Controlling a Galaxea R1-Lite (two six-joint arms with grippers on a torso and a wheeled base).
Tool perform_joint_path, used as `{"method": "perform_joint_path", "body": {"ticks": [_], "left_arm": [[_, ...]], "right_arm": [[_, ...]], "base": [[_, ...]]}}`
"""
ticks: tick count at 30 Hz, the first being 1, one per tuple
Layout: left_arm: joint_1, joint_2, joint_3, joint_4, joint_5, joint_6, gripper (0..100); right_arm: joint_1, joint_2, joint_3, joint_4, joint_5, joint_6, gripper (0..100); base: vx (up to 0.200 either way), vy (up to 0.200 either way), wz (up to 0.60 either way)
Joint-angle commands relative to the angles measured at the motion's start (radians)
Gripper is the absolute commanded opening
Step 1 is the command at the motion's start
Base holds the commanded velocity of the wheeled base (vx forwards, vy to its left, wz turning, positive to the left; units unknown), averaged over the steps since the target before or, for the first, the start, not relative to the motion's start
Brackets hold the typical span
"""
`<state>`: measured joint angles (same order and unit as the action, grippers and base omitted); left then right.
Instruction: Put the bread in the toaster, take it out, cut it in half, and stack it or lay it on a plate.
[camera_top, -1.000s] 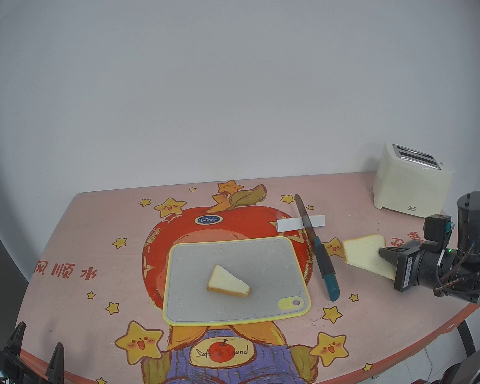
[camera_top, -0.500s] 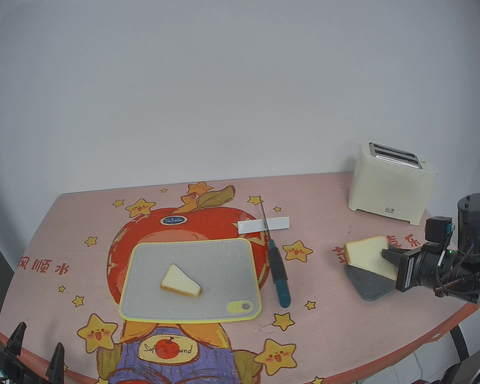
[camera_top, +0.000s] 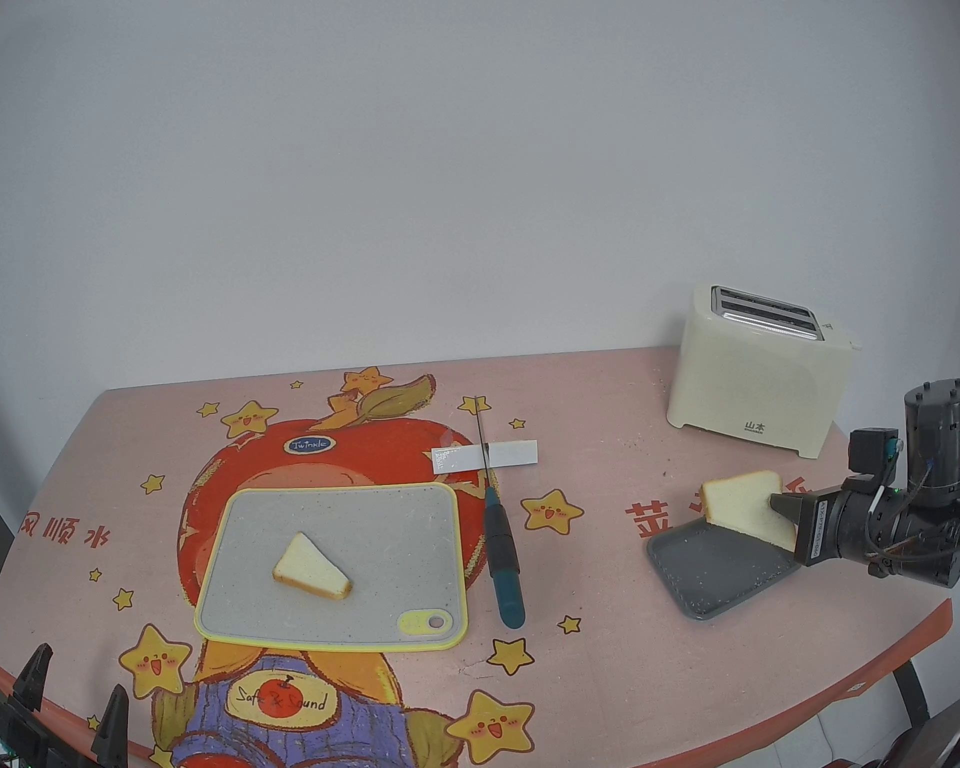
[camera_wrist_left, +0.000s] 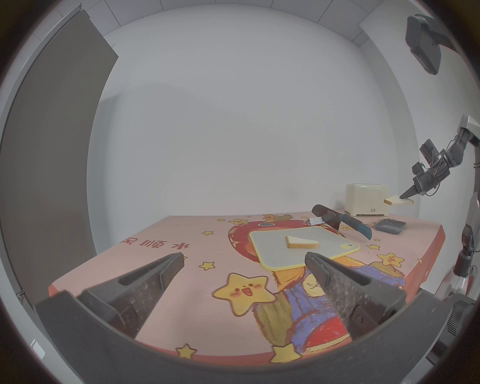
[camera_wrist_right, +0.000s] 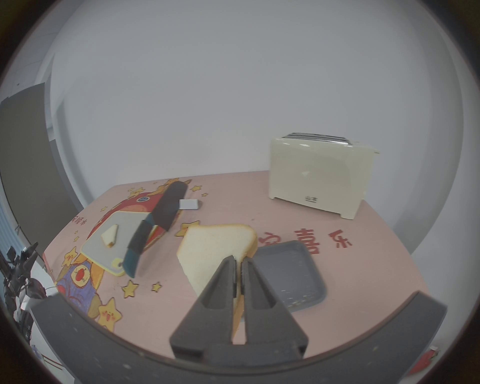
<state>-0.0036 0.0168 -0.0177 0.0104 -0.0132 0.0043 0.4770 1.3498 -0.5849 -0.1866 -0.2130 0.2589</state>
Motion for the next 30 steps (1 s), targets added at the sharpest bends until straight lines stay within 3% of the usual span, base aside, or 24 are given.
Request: {"method": "perform_joint_path", "body": {"ticks": [1, 7, 12, 30], "left_arm": [[0.001, 0.002, 0.013, 0.000, -0.001, 0.000, 100], [0.001, 0.002, 0.013, 0.000, -0.001, 0.000, 100], [0.001, 0.002, 0.013, 0.000, 0.001, 0.000, 100], [0.001, 0.002, 0.015, 0.000, 0.001, 0.000, 100]], "right_arm": [[-0.014, 0.045, 0.005, 0.001, 0.003, 0.000, 0], [-0.031, 0.083, 0.010, 0.004, 0.003, -0.001, 0], [-0.034, 0.131, 0.022, 0.001, 0.003, -0.030, 0], [-0.034, 0.192, 0.017, -0.002, -0.011, -0.030, 0]], "base": [[0.000, 0.000, 0.00], [0.000, 0.000, 0.00], [0.000, 0.000, 0.00], [0.000, 0.000, 0.00]]}}
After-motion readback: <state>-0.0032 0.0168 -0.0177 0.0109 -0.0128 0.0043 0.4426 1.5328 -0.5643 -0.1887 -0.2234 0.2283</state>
